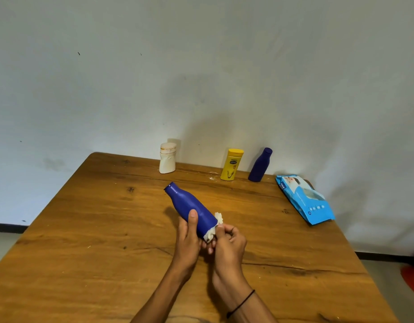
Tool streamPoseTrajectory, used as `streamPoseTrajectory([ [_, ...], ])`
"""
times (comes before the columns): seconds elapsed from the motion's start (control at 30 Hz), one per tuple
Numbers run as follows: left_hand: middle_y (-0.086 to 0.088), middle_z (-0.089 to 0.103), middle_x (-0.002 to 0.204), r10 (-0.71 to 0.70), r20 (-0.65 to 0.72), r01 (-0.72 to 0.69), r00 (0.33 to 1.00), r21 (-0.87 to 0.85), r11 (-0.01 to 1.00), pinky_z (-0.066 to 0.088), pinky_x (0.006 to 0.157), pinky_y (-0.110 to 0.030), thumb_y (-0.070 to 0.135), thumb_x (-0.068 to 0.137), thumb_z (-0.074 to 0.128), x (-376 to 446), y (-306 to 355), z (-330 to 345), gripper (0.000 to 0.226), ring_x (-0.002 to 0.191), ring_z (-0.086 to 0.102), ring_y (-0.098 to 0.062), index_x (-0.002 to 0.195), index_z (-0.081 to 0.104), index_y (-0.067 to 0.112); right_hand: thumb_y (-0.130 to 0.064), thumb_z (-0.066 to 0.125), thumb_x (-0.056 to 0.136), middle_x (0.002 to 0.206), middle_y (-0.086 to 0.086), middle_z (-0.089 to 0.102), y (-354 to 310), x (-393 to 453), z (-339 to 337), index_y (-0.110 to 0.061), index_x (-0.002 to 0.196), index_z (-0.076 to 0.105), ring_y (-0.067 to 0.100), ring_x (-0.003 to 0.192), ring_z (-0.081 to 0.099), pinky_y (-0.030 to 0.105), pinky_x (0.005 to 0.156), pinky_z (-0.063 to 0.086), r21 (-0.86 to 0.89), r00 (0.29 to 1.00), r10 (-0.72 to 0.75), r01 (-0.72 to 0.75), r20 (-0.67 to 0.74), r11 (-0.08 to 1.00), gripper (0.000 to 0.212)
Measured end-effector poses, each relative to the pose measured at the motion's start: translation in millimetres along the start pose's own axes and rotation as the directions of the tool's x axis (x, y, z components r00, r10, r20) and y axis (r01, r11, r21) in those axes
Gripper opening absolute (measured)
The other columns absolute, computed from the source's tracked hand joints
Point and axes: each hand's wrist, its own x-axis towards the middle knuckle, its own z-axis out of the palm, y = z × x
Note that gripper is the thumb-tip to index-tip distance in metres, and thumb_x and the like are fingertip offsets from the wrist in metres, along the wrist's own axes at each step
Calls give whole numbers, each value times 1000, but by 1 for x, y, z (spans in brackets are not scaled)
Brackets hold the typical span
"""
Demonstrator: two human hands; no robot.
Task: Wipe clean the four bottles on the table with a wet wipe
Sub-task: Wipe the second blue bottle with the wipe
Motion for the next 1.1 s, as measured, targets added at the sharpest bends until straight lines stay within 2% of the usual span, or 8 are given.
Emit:
streamPoseTrajectory([
  [0.1, -18, 69, 87, 21, 1, -21, 1000, -6, 1000, 51, 56, -37, 55, 105, 43, -4, 1, 7, 45, 69, 61, -28, 128, 52, 17, -1, 53, 106, 50, 2, 56, 1, 0, 0, 1, 98, 57, 10, 36, 43, 23, 36, 33, -19, 997, 72, -72, 16, 997, 9],
  [0.3, 1, 60, 73, 80, -56, -76, 995, 61, 995, 47, 50, -34, 60, 99, 47, -4, 0, 10, 47, 58, 54, -18, 132, 48, 27, 4, 51, 103, 52, 4, 50, 0, -4, -6, 2, 96, 59, 12, 38, 39, 25, 40, 30, -79, 980, 167, -159, 111, 984, 11],
  [0.43, 3, 65, 82, 162, -92, -155, 983, 84, 984, 51, 65, -35, 49, 105, 54, 2, 7, 7, 30, 72, 61, -17, 124, 54, 26, 8, 50, 102, 50, 3, 48, -8, 1, -14, 2, 95, 60, 11, 39, 36, 24, 38, 30, -75, 935, 254, -243, 247, 967, 13],
  [0.63, 7, 73, 97, 203, -151, -176, 967, 174, 969, 54, 80, -26, 40, 101, 59, 27, 21, -1, 26, 87, 68, -10, 120, 60, 23, 5, 49, 105, 66, 7, 50, -13, 32, -15, -1, 99, 58, 6, 41, 36, 21, 36, 30, 53, 940, 249, -268, 234, 962, 12],
  [0.73, 0, 71, 101, 201, -89, -160, 976, 335, 928, 54, 82, -37, 48, 101, 62, 48, 25, -7, 27, 91, 67, -23, 122, 60, 31, -10, 52, 108, 65, 3, 55, -3, 55, -13, -3, 108, 60, 10, 46, 43, 26, 43, 33, -115, 960, 194, -173, 203, 978, 10],
  [0.83, 5, 70, 103, 180, -18, -151, 984, 463, 873, 57, 83, -42, 53, 99, 62, 70, 30, -11, 29, 92, 67, -24, 125, 57, 39, -20, 55, 108, 88, 4, 70, 5, 78, -7, -14, 108, 61, 12, 68, 63, 24, 55, 48, -370, 984, -19, 85, 177, 925, 9],
  [0.97, 11, 67, 118, 195, 47, -188, 980, 549, 815, 56, 85, -37, 41, 103, 63, 101, 40, -10, 36, 100, 65, -15, 136, 51, 40, -24, 55, 108, 88, -5, 65, 9, 102, 0, -19, 106, 59, 8, 77, 63, 20, 60, 48, -562, 918, -283, 394, 278, 727, 6],
  [1.1, 8, 64, 130, 183, 98, -205, 978, 579, 789, 49, 79, -18, 28, 104, 63, 142, 54, 4, 41, 110, 63, -7, 141, 46, 28, -24, 57, 107, 84, -7, 65, 16, 122, 13, -20, 102, 59, 10, 76, 64, 36, 66, 58, -559, 885, -365, 466, 289, 686, 7],
])
